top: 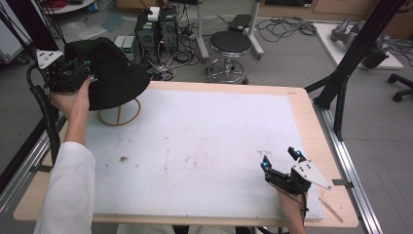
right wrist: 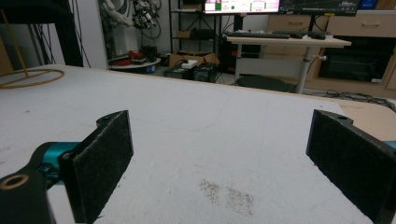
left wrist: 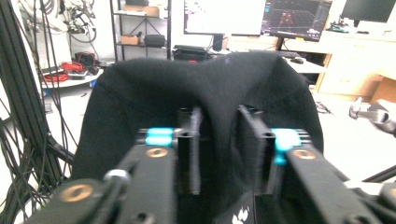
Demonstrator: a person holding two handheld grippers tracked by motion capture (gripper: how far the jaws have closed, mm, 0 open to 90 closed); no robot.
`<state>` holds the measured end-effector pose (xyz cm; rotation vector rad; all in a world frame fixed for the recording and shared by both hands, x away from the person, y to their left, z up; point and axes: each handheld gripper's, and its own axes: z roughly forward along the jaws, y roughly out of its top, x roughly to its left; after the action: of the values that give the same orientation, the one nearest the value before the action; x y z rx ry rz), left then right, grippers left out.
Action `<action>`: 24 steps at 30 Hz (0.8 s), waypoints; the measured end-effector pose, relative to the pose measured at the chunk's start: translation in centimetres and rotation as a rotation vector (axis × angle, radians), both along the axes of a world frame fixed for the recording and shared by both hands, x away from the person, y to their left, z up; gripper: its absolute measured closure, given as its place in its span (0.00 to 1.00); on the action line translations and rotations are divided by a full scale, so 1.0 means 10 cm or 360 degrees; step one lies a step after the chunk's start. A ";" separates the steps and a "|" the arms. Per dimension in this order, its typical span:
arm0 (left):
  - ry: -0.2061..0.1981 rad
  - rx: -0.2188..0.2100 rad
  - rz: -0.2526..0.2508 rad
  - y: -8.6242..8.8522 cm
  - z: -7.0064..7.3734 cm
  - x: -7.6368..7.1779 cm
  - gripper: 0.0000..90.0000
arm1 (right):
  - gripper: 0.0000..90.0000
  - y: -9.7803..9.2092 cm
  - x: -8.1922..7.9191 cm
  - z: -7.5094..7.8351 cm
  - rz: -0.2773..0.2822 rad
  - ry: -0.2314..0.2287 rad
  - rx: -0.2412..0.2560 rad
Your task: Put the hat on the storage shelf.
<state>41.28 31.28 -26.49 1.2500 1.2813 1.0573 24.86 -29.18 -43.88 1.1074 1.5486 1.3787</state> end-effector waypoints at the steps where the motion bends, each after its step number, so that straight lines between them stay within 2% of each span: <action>1: -0.0003 0.0003 0.0008 0.00 0.00 -0.01 0.60 | 0.07 0.00 -0.01 0.00 -0.0011 0.0004 0.0015; 6: -0.0019 -0.0014 -0.0031 0.01 -0.01 -0.05 0.54 | 0.07 0.00 0.00 0.00 -0.0011 0.0000 0.0004; 9: -0.0002 -0.0030 -0.0052 0.00 -0.01 -0.07 0.49 | 0.07 0.01 0.00 0.01 -0.0004 -0.0003 0.0000; 19: -0.0044 -0.0018 -0.0095 -0.06 -0.02 -0.16 0.46 | 0.07 0.02 0.00 0.01 0.0004 0.0004 0.0002; 24: -0.0063 -0.0021 -0.0087 -0.07 -0.04 -0.22 0.43 | 0.07 0.02 0.00 0.01 0.0004 0.0006 -0.0001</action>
<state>39.12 30.60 -26.88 1.2417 1.2158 1.0280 24.86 -28.96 -43.82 1.1084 1.5536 1.3789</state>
